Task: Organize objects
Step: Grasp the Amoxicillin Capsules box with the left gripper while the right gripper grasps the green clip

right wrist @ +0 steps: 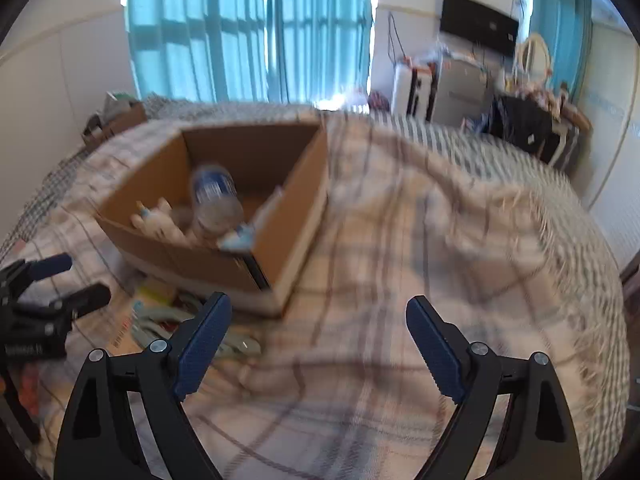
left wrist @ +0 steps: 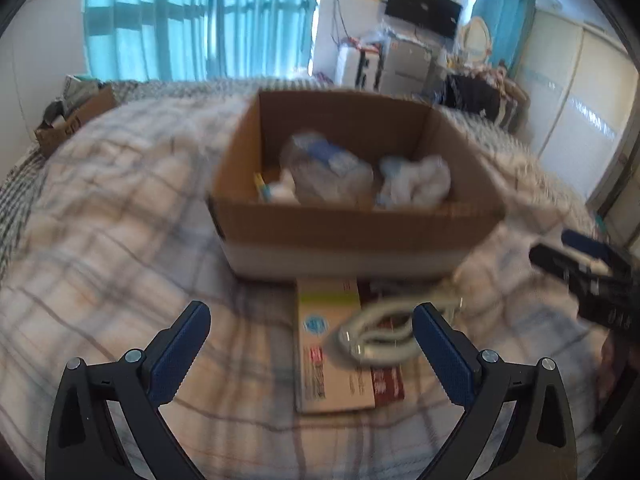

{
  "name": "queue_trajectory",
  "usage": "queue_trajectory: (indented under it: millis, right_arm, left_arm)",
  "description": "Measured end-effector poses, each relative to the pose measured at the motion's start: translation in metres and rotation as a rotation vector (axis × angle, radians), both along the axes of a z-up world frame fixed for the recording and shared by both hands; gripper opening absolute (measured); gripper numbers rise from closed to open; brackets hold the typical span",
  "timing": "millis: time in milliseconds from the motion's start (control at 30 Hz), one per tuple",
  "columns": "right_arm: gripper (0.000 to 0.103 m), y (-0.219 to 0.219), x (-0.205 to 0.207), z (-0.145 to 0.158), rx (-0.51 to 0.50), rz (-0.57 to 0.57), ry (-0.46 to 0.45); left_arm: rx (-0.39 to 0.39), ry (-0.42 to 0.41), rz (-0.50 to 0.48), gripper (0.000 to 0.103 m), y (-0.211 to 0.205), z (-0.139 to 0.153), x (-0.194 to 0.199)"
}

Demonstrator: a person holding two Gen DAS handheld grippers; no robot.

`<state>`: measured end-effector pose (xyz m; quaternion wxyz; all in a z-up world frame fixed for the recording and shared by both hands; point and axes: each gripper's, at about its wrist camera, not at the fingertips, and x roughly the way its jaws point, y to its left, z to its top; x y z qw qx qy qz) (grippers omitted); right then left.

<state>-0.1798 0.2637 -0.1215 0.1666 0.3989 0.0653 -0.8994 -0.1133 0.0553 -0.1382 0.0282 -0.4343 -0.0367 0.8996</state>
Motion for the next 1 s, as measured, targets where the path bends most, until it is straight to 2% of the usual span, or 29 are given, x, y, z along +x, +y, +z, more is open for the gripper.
queue_trajectory:
  millis: [100,200,300,400,467,500,567,700,867,1000]
  right_arm:
    - [0.089,0.013,-0.004,-0.008,-0.029,-0.033,-0.029]
    - [0.089,0.016,-0.002,-0.006,-0.053,-0.03,-0.021]
    - [0.089,0.01,-0.002,-0.007,-0.03,-0.028,-0.02]
    - [0.089,0.007,0.001,-0.006,-0.016,-0.023,-0.005]
    - [0.089,0.007,0.003,-0.005,-0.017,-0.021,0.007]
    - [0.089,0.007,0.004,-0.006,-0.018,-0.019,0.013]
    - [0.089,0.007,0.004,-0.007,-0.018,-0.016,0.011]
    - [0.089,0.002,0.008,-0.007,-0.002,0.001,0.023]
    - [0.089,-0.019,0.019,-0.005,0.064,0.066,0.05]
    - [0.089,-0.048,0.031,-0.011,0.146,0.147,0.037]
  left_arm:
    - [-0.019,-0.094,-0.048,0.103,0.012,-0.029,0.007]
    - [-0.02,-0.145,-0.073,0.103,0.022,-0.04,0.011]
    - [-0.058,-0.169,-0.102,0.103,0.036,-0.045,0.005]
    - [-0.079,-0.168,-0.081,0.101,0.043,-0.053,-0.007]
    - [-0.08,-0.193,-0.077,0.077,0.042,-0.06,-0.013]
    - [-0.084,-0.199,-0.075,0.077,0.04,-0.061,-0.013]
    - [-0.052,-0.189,-0.084,0.077,0.036,-0.056,-0.006]
    - [-0.054,-0.171,-0.085,0.076,0.024,-0.036,0.016]
    - [-0.059,-0.087,-0.051,0.076,-0.008,0.002,0.041]
    - [-0.085,-0.01,0.009,0.076,-0.044,0.026,0.033]
